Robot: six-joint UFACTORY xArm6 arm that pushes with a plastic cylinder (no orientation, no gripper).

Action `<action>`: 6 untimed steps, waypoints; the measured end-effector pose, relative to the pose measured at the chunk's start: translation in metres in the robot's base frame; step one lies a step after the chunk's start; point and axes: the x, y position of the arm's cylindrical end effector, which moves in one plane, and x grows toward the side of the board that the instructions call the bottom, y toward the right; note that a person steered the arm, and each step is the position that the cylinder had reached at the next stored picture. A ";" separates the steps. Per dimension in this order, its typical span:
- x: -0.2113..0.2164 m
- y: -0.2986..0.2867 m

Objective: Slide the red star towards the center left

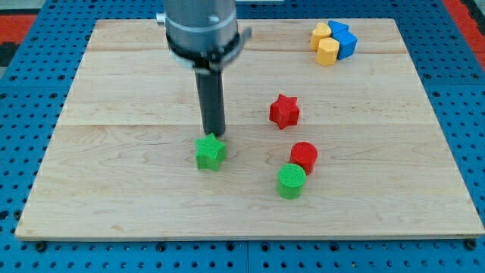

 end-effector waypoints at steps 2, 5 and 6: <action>-0.087 0.050; -0.058 0.125; -0.059 0.053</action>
